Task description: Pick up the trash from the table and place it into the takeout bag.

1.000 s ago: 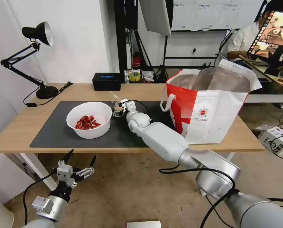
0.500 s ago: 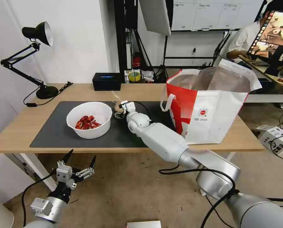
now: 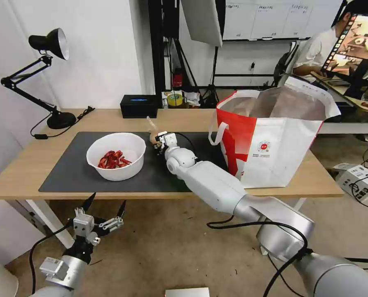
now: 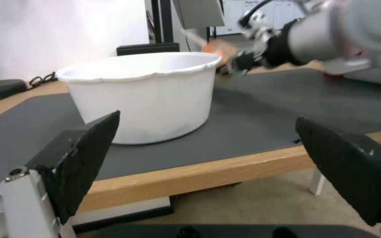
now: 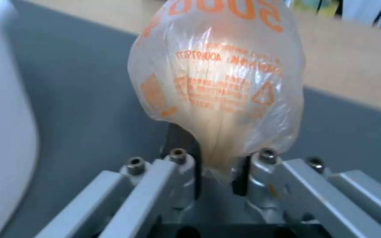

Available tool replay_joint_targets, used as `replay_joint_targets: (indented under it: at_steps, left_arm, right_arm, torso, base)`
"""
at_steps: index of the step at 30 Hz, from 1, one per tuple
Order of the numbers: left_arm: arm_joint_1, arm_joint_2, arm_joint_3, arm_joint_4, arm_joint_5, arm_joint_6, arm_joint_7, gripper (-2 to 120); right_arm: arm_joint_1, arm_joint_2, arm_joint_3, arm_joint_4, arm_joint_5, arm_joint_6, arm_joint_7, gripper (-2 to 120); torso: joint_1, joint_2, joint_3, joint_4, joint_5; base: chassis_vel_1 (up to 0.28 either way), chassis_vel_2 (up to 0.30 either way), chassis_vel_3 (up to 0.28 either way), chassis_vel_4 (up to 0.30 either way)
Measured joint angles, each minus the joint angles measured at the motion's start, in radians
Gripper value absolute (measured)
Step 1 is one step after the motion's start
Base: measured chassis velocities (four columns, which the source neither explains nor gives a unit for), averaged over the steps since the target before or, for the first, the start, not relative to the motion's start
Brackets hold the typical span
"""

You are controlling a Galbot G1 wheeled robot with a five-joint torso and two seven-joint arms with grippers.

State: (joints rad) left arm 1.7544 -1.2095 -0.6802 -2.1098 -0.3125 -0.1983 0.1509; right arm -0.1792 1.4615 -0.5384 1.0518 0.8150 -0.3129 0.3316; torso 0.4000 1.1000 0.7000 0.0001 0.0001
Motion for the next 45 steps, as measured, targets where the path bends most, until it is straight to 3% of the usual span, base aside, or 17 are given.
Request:
replay_joint_targets:
  at_steps: [7, 11, 15, 16, 19, 27, 35, 45]
  left_arm:
    - [0.011, -0.008, 0.007, -0.009, 0.007, 0.0, -0.001, 100]
    - [0.013, -0.009, 0.011, -0.01, 0.011, 0.0, -0.002, 100]
    - [0.026, -0.016, 0.011, -0.02, 0.02, 0.001, -0.003, 100]
    - [0.026, -0.016, 0.011, -0.02, 0.02, 0.001, -0.003, 100]
    - [0.031, -0.019, 0.01, -0.021, 0.027, 0.002, -0.004, 100]
    - [0.023, -0.022, 0.04, -0.011, 0.034, 0.007, -0.005, 100]
    - [-0.004, -0.026, 0.073, -0.004, 0.044, 0.01, -0.006, 100]
    - [-0.006, -0.027, 0.085, -0.012, 0.047, 0.01, -0.006, 100]
  right_arm:
    - [-0.076, -0.213, 0.008, 0.358, -0.081, 0.067, 0.068, 4]
    - [-0.1, -0.275, 0.03, 0.473, -0.089, 0.096, 0.092, 4]
    - [-0.148, -0.383, 0.103, 0.667, -0.087, 0.124, 0.141, 4]
    - [-0.148, -0.383, 0.103, 0.667, -0.087, 0.124, 0.141, 4]
    - [-0.201, -0.475, 0.204, 0.789, -0.072, 0.125, 0.161, 4]
    - [-0.277, -0.651, 0.4, 0.942, 0.027, 0.122, 0.168, 4]
    - [-0.359, -0.8, 0.568, 0.981, 0.11, 0.095, 0.167, 4]
    - [-0.473, -0.85, 0.655, 0.975, 0.161, 0.084, 0.144, 4]
  torso:
    - [0.0, 0.0, 0.0, -0.0003, 0.0002]
    - [0.0, 0.0, 0.0, -0.0003, 0.0002]
    - [0.0, 0.0, 0.0, -0.0001, 0.0002]
    - [0.0, 0.0, 0.0, -0.0001, 0.0002]
    - [0.0, 0.0, 0.0, -0.0002, 0.0004]
    - [0.0, 0.0, 0.0, -0.0004, 0.0]
    - [0.0, 0.0, 0.0, -0.0004, 0.0005]
    - [0.0, 0.0, 0.0, -0.0002, 0.0002]
  base:
    - [0.0, 0.0, 0.0, 0.0]
    - [0.0, 0.0, 0.0, 0.0]
    - [0.0, 0.0, 0.0, 0.0]
    - [0.0, 0.0, 0.0, 0.0]
    - [0.0, 0.0, 0.0, 0.0]
    - [0.0, 0.0, 0.0, 0.0]
    - [0.0, 0.0, 0.0, 0.0]
    - [0.0, 0.0, 0.0, 0.0]
